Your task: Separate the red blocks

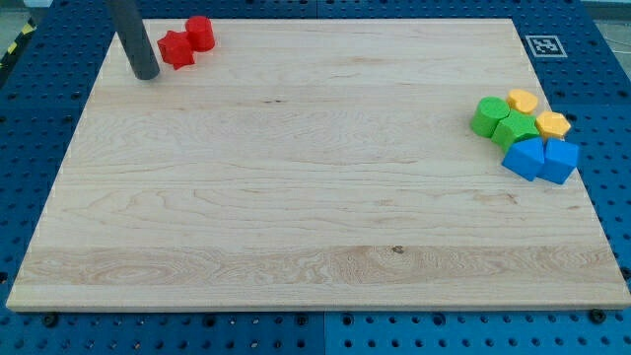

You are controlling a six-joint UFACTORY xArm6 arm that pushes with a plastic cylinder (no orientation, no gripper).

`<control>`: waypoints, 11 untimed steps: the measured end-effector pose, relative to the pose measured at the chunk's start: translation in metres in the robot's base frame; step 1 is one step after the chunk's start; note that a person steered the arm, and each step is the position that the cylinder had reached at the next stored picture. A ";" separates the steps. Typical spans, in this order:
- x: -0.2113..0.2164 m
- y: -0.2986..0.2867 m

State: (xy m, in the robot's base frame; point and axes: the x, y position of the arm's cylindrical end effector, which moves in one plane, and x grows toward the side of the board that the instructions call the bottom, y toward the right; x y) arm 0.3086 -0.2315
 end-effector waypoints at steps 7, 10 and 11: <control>-0.033 0.064; -0.027 0.105; -0.024 0.115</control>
